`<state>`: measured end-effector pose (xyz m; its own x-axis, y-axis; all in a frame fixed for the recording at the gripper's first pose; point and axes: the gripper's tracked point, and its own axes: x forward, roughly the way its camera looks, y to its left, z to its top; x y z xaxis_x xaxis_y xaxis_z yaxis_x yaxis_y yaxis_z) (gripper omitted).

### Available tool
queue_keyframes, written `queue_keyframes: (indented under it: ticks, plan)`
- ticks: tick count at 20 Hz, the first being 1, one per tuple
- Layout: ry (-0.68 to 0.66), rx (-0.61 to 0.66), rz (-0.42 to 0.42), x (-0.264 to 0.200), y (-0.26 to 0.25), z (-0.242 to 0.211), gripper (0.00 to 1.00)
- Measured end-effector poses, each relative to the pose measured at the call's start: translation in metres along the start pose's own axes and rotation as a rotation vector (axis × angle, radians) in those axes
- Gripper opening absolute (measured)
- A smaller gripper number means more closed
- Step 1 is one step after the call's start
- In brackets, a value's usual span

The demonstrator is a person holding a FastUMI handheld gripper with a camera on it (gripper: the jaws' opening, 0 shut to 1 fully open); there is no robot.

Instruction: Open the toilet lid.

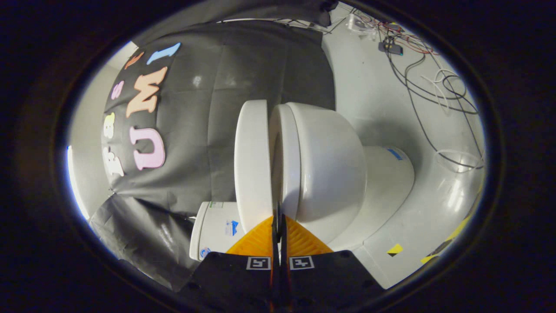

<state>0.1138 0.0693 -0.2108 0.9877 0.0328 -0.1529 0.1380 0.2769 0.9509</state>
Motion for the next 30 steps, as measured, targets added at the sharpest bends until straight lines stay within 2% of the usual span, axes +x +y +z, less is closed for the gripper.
queue_keyframes:
  ticks: [3, 5, 13, 16, 18, 25, 30]
  plan:
    - [-0.051, -0.054, -0.127, -0.002, 0.003, -0.004, 0.01]
    - [-0.072, -0.073, -0.168, -0.005, 0.011, -0.002, 0.01]
    - [-0.096, -0.213, -0.199, -0.018, 0.073, -0.008, 0.01]
    - [-0.111, -0.237, -0.184, -0.021, 0.101, -0.014, 0.01]
    - [-0.116, -0.298, -0.172, -0.021, 0.119, -0.021, 0.01]
    - [-0.103, -0.462, -0.233, -0.02, 0.163, -0.039, 0.02]
    - [-0.074, -0.571, -0.244, -0.019, 0.184, -0.05, 0.03]
